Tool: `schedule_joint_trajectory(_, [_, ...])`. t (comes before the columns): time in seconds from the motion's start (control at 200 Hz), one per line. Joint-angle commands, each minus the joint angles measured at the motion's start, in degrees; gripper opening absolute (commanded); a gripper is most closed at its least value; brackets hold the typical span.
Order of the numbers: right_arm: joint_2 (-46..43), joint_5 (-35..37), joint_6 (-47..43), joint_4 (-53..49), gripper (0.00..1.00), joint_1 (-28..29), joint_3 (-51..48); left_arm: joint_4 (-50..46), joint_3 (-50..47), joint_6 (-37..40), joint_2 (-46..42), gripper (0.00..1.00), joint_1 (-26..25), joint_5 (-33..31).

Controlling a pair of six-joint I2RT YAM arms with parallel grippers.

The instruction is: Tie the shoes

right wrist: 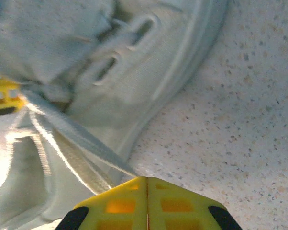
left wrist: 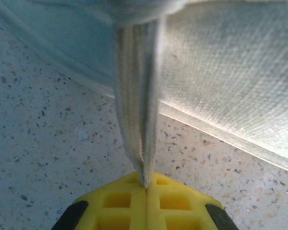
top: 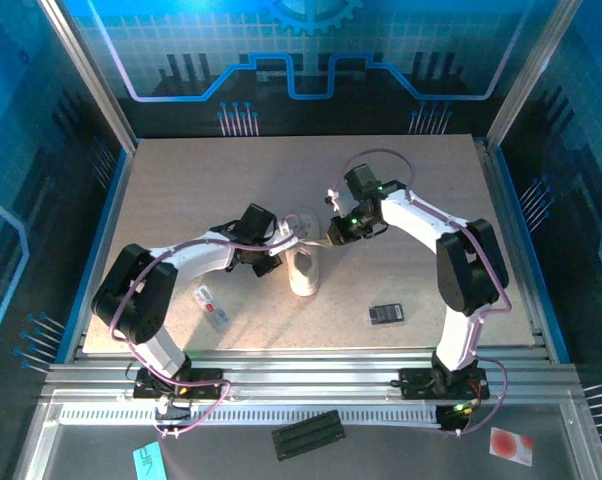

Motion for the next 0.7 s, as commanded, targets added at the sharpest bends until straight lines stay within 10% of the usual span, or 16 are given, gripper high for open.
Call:
schedule_joint_trajectory(0.0, [3.02,-0.58,1.51,0.17,0.07,-1.47,-0.8,2.0,-1.63,-1.61,-1.2,0.0,-0.33,-0.22])
schedule_joint_trajectory(0.37, [2.64,-1.74,2.76,4.02,0.33,-2.51,-2.07,6.79,-4.49,-1.52,-5.08,0.52,0.1,2.47])
schedule_joint_trajectory(0.585, [-3.96,-1.64,5.65,5.72,0.33,-4.5,-2.81,8.47,-7.78,-3.98,-12.88,0.66,3.52,9.02])
schedule_joint_trajectory(0.695, [-4.53,-3.97,8.39,6.64,0.34,-4.35,-0.45,9.82,-8.16,-7.07,-16.01,0.57,6.44,14.03])
